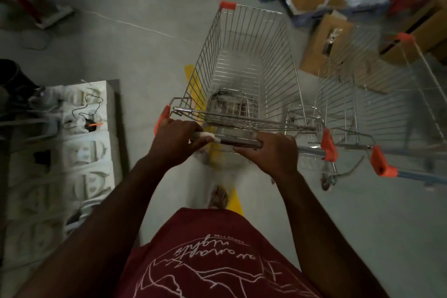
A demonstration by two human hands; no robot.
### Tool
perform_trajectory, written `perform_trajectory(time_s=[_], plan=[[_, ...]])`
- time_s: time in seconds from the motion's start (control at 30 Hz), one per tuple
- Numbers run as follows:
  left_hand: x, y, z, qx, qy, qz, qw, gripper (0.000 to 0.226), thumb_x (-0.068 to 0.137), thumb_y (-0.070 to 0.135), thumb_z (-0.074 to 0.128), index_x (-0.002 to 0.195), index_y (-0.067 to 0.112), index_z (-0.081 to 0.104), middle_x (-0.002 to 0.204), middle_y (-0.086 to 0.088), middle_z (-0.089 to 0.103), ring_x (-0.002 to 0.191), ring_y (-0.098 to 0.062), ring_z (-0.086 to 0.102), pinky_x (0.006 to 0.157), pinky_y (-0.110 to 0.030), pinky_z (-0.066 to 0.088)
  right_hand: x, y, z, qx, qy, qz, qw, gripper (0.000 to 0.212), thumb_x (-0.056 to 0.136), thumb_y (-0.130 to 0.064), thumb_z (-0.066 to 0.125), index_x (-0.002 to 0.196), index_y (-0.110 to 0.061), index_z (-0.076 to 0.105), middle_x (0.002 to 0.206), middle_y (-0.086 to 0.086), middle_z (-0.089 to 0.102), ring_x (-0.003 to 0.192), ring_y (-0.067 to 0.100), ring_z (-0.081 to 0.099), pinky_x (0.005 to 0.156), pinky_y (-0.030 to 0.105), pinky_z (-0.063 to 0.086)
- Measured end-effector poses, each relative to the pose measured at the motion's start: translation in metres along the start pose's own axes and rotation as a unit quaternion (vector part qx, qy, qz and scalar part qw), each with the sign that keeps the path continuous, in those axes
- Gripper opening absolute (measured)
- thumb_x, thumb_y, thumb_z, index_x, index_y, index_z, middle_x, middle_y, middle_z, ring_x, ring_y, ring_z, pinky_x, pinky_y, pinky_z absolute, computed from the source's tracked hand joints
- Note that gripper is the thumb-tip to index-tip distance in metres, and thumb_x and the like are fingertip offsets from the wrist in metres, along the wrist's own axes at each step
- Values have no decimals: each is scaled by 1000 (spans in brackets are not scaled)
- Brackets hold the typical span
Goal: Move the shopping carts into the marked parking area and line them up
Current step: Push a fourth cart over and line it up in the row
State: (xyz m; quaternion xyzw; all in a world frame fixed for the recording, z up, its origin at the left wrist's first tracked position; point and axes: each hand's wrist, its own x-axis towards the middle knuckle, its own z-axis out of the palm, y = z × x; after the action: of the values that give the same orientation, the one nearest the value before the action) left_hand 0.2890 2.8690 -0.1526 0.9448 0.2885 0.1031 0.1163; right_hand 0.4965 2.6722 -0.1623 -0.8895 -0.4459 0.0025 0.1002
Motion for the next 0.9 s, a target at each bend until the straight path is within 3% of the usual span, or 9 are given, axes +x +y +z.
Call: perform_trajectory(time_s=[0.1, 0.23, 0.33, 0.43, 0.5, 0.6, 0.73, 0.9], plan=[[-36, 4, -2, 27, 11, 10, 1000, 60, 94, 80, 38, 94, 31, 72, 75, 7, 74, 76, -19, 73, 123, -60, 22, -30, -11, -3, 36, 48, -33, 998, 79, 69, -99, 56, 65, -21, 67, 60, -4, 63, 64, 22, 65, 71, 36, 47], [-88, 8, -9, 39, 18, 1, 999, 54, 95, 75, 45, 93, 28, 72, 77, 7, 74, 77, -18, 73, 124, -56, 21, -74, -30, -3, 46, 75, -51, 995, 73, 70, -94, 62, 62, -22, 63, 59, -4, 61, 64, 24, 61, 82, 39, 44], [-129, 12, -15, 44, 17, -17, 999, 59, 95, 78, 41, 91, 28, 72, 75, 8, 73, 75, -18, 72, 123, -55, 22, -109, -40, -7, 50, 41, -53, 996, 75, 73, -96, 55, 70, -22, 69, 65, -4, 65, 69, 24, 64, 79, 38, 47], [-171, 24, -20, 50, 23, -33, 998, 62, 95, 79, 37, 89, 28, 71, 72, 8, 72, 71, -20, 72, 121, -58, 26, -134, -28, -20, 113, -40, -46, 992, 61, 80, -88, 59, 92, -31, 77, 83, -8, 74, 81, 16, 70, 75, 33, 54], [-200, 39, -19, 52, 29, -46, 997, 56, 95, 76, 43, 90, 28, 71, 73, 8, 72, 75, -21, 72, 121, -59, 25, -146, -14, -26, 106, -97, -32, 989, 62, 80, -92, 51, 88, -35, 74, 86, -9, 74, 84, 16, 71, 77, 33, 55], [-237, 65, -11, 36, 33, -66, 997, 46, 95, 72, 51, 99, 31, 72, 83, 10, 75, 88, -19, 74, 124, -57, 18, -180, 1, -30, 33, -71, -68, 995, 81, 75, -101, 31, 82, -31, 71, 81, -3, 73, 83, 23, 71, 75, 34, 53], [-286, 102, -2, 37, 12, -105, 994, 61, 93, 85, 36, 114, 40, 71, 92, 15, 78, 102, -8, 72, 124, -58, 15, -229, 24, -36, 52, -78, -153, 984, 70, 81, -95, 45, 76, -28, 63, 73, -7, 65, 75, 21, 67, 67, 31, 42], [-366, 168, -3, 22, 21, -136, 990, 55, 94, 80, 42, 105, 37, 74, 89, 11, 77, 98, -14, 72, 124, -57, 16, -306, 54, -47, 56, -53, -190, 979, 72, 83, -92, 49, 73, -22, 60, 68, -5, 60, 66, 22, 60, 62, 31, 35]])
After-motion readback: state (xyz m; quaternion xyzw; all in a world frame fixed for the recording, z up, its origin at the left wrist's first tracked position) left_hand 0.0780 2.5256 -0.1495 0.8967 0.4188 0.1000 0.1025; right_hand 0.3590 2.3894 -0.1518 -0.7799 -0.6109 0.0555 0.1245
